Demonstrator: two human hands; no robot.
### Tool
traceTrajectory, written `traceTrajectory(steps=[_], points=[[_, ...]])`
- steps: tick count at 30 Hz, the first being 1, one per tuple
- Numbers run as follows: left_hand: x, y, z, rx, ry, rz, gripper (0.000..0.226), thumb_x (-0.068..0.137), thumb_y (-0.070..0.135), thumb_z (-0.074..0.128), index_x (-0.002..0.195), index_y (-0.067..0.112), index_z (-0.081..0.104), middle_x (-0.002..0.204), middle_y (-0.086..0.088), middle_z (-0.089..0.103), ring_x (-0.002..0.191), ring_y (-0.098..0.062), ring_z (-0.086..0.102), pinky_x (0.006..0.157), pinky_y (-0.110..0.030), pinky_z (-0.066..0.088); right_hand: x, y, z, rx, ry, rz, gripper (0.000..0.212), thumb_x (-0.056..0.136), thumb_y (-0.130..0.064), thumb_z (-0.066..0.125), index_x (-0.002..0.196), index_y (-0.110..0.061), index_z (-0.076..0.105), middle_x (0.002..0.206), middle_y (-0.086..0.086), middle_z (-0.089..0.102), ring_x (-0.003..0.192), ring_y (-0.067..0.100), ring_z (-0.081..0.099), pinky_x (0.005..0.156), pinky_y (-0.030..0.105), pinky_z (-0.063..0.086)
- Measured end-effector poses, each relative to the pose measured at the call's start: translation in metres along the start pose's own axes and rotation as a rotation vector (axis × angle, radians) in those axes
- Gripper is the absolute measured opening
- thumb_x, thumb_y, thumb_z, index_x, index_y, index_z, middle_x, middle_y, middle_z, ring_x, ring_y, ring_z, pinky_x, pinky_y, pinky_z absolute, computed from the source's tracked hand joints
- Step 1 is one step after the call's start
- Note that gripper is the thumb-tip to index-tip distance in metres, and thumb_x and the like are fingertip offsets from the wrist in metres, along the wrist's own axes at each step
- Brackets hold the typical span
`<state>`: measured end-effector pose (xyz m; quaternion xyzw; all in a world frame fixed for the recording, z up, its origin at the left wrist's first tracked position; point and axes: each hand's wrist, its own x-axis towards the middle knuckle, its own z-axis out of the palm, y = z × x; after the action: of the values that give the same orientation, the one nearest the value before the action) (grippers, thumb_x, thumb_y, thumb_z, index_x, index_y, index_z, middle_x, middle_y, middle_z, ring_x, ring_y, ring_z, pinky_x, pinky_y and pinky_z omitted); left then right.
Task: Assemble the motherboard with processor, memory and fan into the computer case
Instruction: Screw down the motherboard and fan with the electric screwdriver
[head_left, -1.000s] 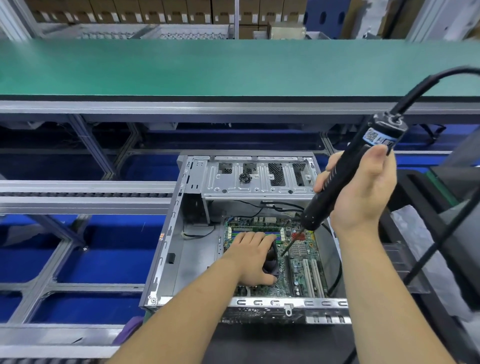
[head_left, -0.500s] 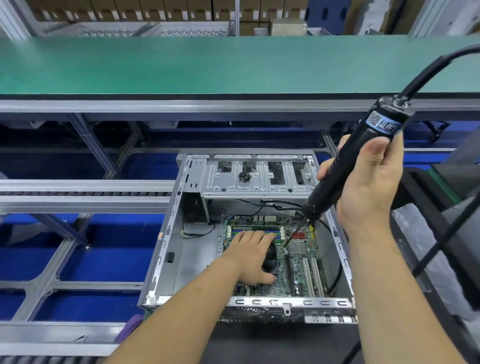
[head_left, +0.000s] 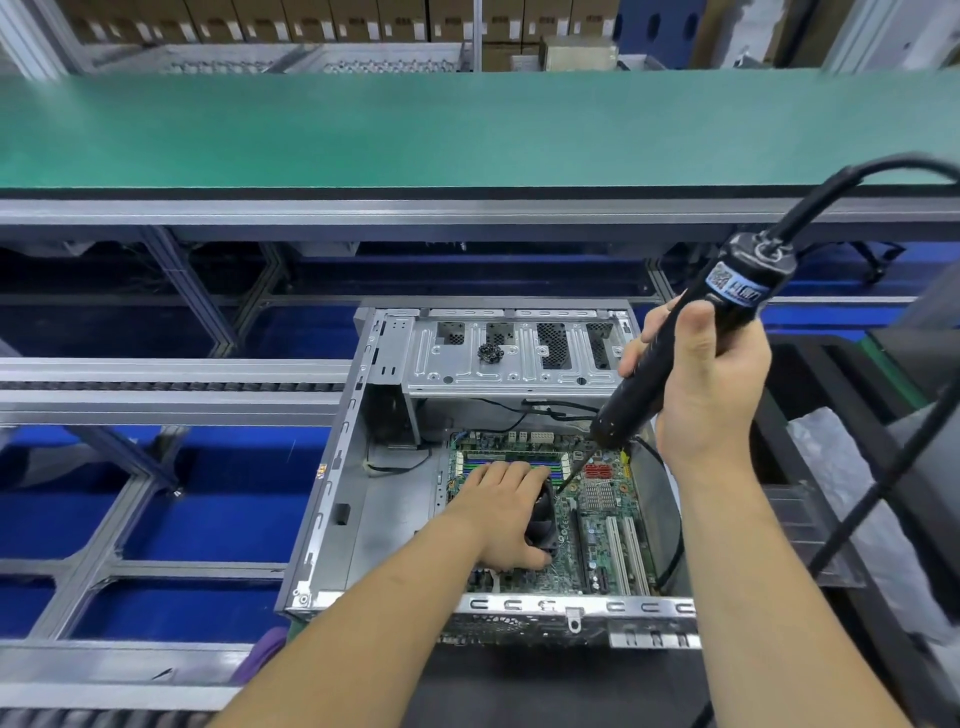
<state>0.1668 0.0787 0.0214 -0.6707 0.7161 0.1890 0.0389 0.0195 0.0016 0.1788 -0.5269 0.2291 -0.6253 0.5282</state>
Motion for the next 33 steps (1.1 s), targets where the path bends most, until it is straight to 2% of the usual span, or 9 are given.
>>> traceTrajectory(steps=[4, 10, 14, 17, 19, 24, 27, 30, 33], points=[[0.0, 0.0, 0.0, 0.005, -0.003, 0.001, 0.105, 0.08, 0.064, 0.063, 0.157, 0.021, 0.006, 0.158, -0.002, 0.019, 0.144, -0.028, 0.017, 0.119, -0.047, 0.013, -0.001, -0.002, 0.002, -0.009, 0.011, -0.015, 0.035, 0.075, -0.073, 0.073, 0.077, -0.039, 0.063, 0.071, -0.002, 0.057, 0.048, 0.021, 0.056, 0.055, 0.032, 0.047], [-0.001, 0.001, -0.001, -0.003, 0.009, 0.005, 0.104, 0.081, 0.062, 0.065, 0.157, 0.02, 0.007, 0.158, -0.002, 0.02, 0.144, -0.028, 0.019, 0.119, -0.046, 0.014, -0.003, -0.002, 0.002, -0.023, -0.054, 0.008, 0.059, 0.072, -0.075, 0.074, 0.084, -0.021, 0.054, 0.07, 0.001, 0.057, 0.047, 0.024, 0.055, 0.053, 0.031, 0.045], [-0.002, 0.0, -0.002, -0.015, 0.018, 0.009, 0.103, 0.081, 0.061, 0.065, 0.156, 0.02, 0.008, 0.157, -0.003, 0.021, 0.143, -0.028, 0.019, 0.119, -0.046, 0.014, -0.011, -0.003, 0.006, -0.053, -0.201, 0.006, 0.049, 0.073, -0.077, 0.072, 0.079, -0.029, 0.063, 0.065, -0.001, 0.06, 0.048, 0.025, 0.055, 0.053, 0.03, 0.046], [-0.002, 0.001, -0.001, -0.027, 0.029, 0.01, 0.103, 0.08, 0.061, 0.066, 0.156, 0.02, 0.009, 0.156, -0.002, 0.022, 0.142, -0.027, 0.02, 0.12, -0.046, 0.013, -0.017, 0.001, 0.013, -0.088, -0.245, 0.041, 0.07, 0.067, -0.08, 0.073, 0.085, -0.014, 0.057, 0.064, 0.004, 0.062, 0.051, 0.027, 0.056, 0.055, 0.033, 0.047], [-0.002, 0.001, -0.001, -0.029, 0.025, 0.004, 0.104, 0.08, 0.062, 0.066, 0.156, 0.02, 0.009, 0.157, -0.002, 0.021, 0.143, -0.027, 0.019, 0.12, -0.046, 0.013, -0.019, 0.006, 0.016, -0.186, -0.209, 0.001, 0.07, 0.069, -0.073, 0.077, 0.087, -0.01, 0.055, 0.066, 0.003, 0.064, 0.057, 0.025, 0.059, 0.059, 0.035, 0.05], [-0.001, 0.001, -0.001, -0.008, 0.01, -0.002, 0.104, 0.08, 0.065, 0.064, 0.156, 0.02, 0.008, 0.157, -0.003, 0.021, 0.144, -0.028, 0.019, 0.12, -0.047, 0.014, -0.018, 0.023, 0.005, -0.35, -0.2, 0.071, 0.044, 0.073, -0.044, 0.079, 0.082, -0.006, 0.058, 0.065, 0.003, 0.062, 0.065, 0.026, 0.066, 0.066, 0.042, 0.057], [-0.001, 0.0, -0.001, -0.014, 0.015, -0.001, 0.104, 0.08, 0.064, 0.064, 0.156, 0.02, 0.008, 0.157, -0.002, 0.02, 0.143, -0.028, 0.019, 0.119, -0.046, 0.013, -0.017, 0.024, -0.001, -0.24, -0.234, 0.056, 0.039, 0.074, -0.055, 0.084, 0.081, -0.024, 0.061, 0.068, -0.002, 0.062, 0.06, 0.029, 0.063, 0.064, 0.05, 0.055], [-0.001, 0.001, 0.0, -0.017, 0.029, 0.006, 0.104, 0.08, 0.063, 0.064, 0.156, 0.019, 0.009, 0.157, -0.001, 0.021, 0.143, -0.027, 0.02, 0.119, -0.046, 0.014, -0.015, 0.021, 0.002, -0.162, -0.326, 0.096, 0.043, 0.063, -0.067, 0.087, 0.087, -0.039, 0.064, 0.073, -0.002, 0.058, 0.067, 0.032, 0.053, 0.071, 0.065, 0.049], [-0.002, 0.001, 0.0, -0.02, 0.036, 0.01, 0.104, 0.08, 0.063, 0.064, 0.156, 0.019, 0.009, 0.156, -0.002, 0.022, 0.143, -0.027, 0.02, 0.119, -0.046, 0.015, -0.015, 0.024, 0.006, -0.14, -0.331, 0.165, 0.061, 0.056, -0.079, 0.081, 0.094, -0.035, 0.063, 0.077, -0.004, 0.059, 0.068, 0.023, 0.057, 0.073, 0.059, 0.05]])
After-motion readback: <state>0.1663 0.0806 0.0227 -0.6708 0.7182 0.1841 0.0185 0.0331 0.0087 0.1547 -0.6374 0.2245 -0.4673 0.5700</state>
